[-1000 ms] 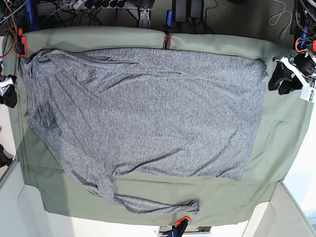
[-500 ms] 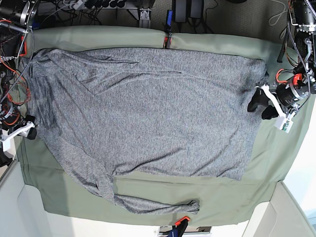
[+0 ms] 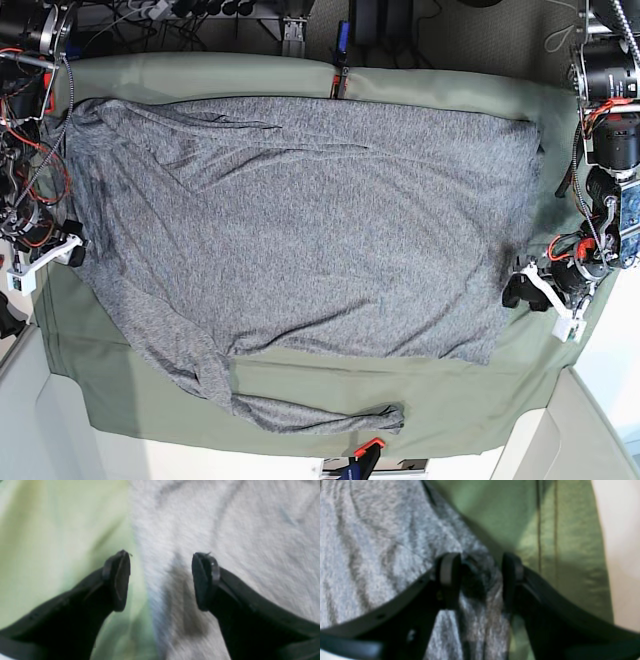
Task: Fold the T-shirt properly
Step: 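Move the left gripper along the shirt side and grasp the hem corner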
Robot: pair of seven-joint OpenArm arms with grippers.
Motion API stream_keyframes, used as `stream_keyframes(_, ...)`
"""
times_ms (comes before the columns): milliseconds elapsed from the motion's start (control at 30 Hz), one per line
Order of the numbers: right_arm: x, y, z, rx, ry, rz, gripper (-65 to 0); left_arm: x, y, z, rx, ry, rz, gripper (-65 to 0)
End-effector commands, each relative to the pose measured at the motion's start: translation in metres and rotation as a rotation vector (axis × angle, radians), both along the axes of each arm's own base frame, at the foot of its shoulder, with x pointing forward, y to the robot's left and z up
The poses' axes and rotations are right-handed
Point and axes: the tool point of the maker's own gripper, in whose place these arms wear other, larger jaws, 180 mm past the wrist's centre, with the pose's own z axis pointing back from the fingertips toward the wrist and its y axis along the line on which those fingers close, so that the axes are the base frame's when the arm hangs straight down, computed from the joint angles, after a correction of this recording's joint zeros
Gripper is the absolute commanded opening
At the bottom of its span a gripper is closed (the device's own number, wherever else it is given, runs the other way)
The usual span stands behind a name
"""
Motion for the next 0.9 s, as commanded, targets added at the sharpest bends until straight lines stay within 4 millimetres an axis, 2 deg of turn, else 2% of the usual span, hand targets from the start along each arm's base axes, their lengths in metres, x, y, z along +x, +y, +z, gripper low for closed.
stream_keyframes(0, 0.010, -0.009, 0.017, -0.018, -0.041, -0.007, -37.8, 0.019, 0.015, 0.023, 0.011, -0.069, 0.046, -23.6)
stream_keyframes(100, 0.010, -0.009, 0.017, -0.017, -0.041, -0.008, -37.8, 0.033, 0.034, 0.014, 0.027, -0.065, 0.159, -23.6)
stream_keyframes(167, 0.010, -0.009, 0.017, -0.016, -0.041, -0.007, -37.8, 0.039, 0.033, 0.007, 0.016, -0.058, 0.184, -23.7)
stream_keyframes(333, 0.009, -0.009, 0.016, -0.017, -0.036, -0.007, -37.8, 0.049, 0.005, -0.008, -0.058, -0.037, 0.186, -23.8)
stream_keyframes(567, 0.007, -0.008, 0.013, -0.015, -0.015, -0.004, -37.8, 0.058, -0.036, -0.017, -0.110, -0.028, 0.142, -23.8)
stream_keyframes(667, 0.007, -0.007, 0.014, -0.005, -0.020, -0.005, -37.8, 0.061, -0.042, -0.015, -0.123, -0.036, 0.136, -23.8)
stream_keyframes(867, 0.010, -0.005, 0.017, 0.012, -0.033, -0.008, -37.8, 0.078, -0.039, 0.014, -0.141, -0.088, 0.131, -23.8)
